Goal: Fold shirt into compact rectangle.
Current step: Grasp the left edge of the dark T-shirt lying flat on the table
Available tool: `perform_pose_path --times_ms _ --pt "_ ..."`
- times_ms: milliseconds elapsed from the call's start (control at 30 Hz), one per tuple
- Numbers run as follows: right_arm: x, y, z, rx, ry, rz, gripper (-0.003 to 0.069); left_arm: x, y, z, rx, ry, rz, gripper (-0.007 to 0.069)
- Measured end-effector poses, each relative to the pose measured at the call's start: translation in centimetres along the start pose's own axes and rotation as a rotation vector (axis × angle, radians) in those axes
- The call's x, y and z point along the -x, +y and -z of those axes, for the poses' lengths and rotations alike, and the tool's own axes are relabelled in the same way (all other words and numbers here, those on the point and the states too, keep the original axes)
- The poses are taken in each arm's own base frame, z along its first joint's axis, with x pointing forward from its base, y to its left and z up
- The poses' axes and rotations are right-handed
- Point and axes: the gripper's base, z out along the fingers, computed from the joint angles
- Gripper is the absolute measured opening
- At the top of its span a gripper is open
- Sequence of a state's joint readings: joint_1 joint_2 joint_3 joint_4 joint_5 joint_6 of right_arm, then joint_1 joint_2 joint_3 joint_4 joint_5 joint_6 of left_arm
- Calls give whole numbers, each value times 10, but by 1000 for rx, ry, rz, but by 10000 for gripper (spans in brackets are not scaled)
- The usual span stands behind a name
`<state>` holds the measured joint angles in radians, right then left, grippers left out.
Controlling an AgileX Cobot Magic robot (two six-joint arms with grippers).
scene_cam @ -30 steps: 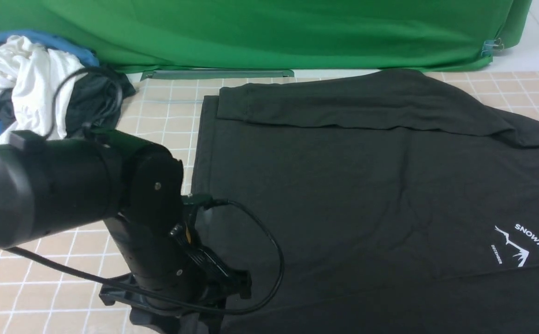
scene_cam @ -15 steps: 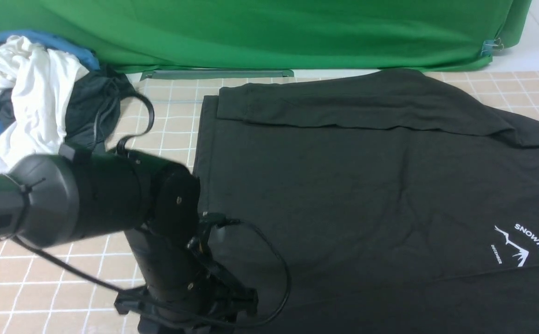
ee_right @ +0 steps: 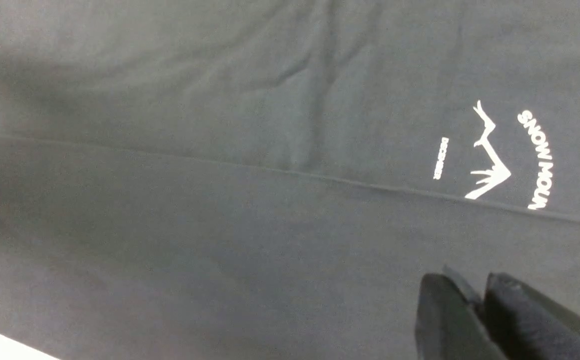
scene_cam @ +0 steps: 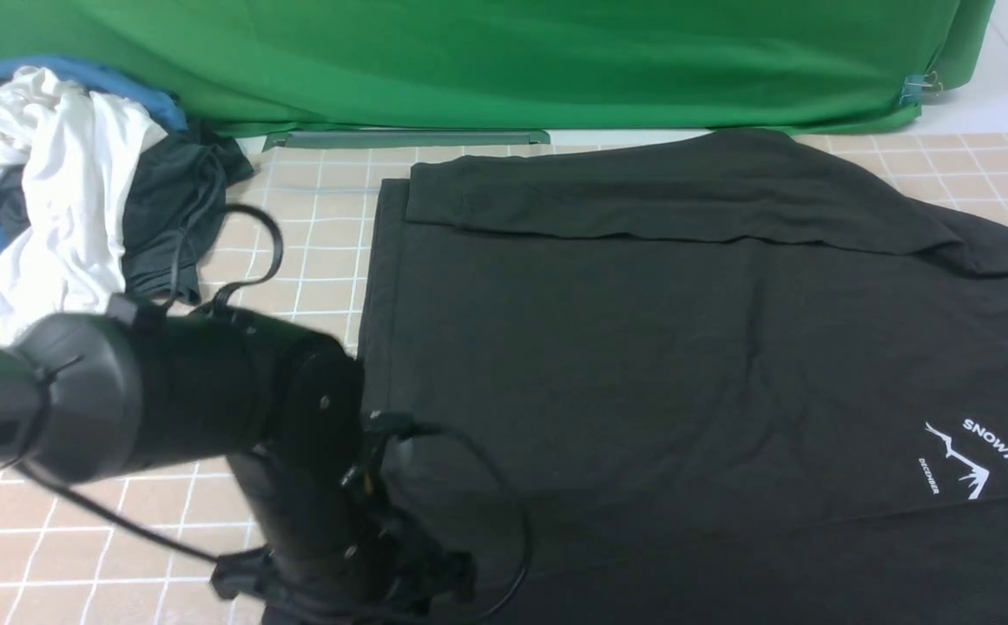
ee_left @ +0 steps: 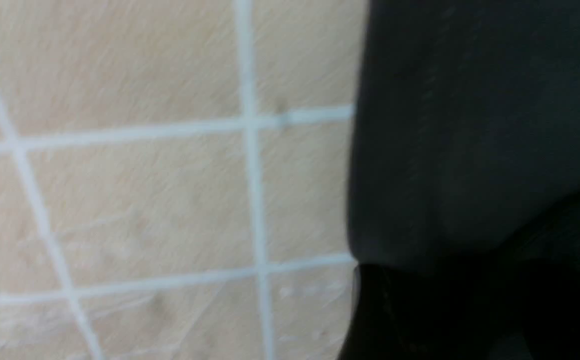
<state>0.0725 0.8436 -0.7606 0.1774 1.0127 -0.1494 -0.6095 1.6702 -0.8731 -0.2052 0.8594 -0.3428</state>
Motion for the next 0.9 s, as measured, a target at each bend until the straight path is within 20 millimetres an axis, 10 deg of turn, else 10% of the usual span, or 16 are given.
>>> perform_pose_path --times_ms 400,900 --pt "1 0 0 -1 -8 0 153 1 -3 5 -2 36 4 351" --pt "1 0 0 -1 -9 0 177 -2 -3 9 -5 46 -29 22"
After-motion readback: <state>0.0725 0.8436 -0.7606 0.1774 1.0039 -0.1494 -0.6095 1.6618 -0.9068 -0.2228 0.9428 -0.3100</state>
